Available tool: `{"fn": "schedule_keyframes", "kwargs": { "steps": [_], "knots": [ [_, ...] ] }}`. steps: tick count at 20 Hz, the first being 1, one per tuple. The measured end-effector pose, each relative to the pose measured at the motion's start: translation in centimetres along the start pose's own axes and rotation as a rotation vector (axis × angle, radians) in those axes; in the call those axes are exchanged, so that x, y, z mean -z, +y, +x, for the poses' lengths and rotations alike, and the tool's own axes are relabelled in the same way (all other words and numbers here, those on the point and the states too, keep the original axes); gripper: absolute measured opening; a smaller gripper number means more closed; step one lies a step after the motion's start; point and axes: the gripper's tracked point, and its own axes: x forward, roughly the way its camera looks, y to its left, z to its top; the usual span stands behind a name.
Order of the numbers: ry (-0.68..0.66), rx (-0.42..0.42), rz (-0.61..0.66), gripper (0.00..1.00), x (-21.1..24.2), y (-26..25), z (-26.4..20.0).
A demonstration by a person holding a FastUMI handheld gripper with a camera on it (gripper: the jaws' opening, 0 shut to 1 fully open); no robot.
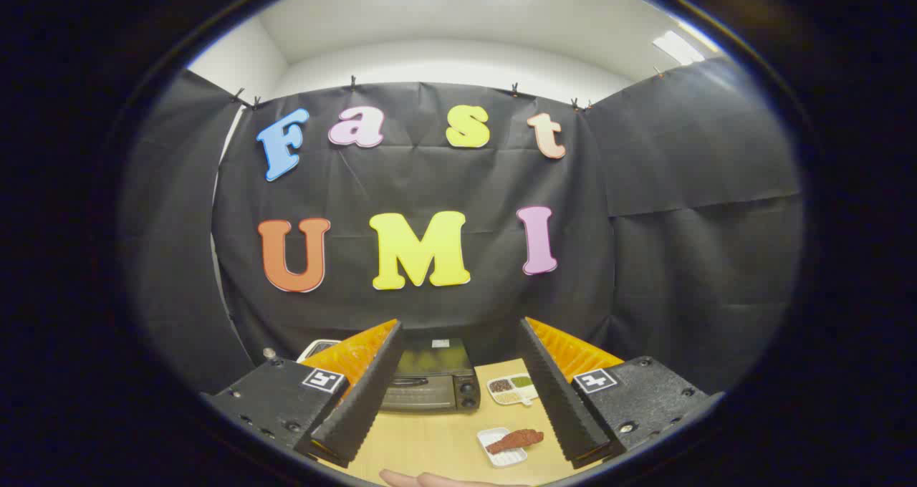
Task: Open the toaster oven, put the food inside, and close the toaster oven door.
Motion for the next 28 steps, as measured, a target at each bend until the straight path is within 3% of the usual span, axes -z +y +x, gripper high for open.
{"fn": "schedule_keyframes", "kwargs": {
  "steps": [7,17,22,28],
  "knots": [
    [-0.044,0.005,-0.022,1.00,-0.7,0.5,-0.7],
    [0.004,-0.012,-0.057,1.00,2.3,3.6,2.1],
    [0.039,-0.055,-0.075,1.00,6.3,5.6,7.8],
    [0.173,-0.103,-0.107,1.00,14.7,8.3,19.0]
  ]
}}
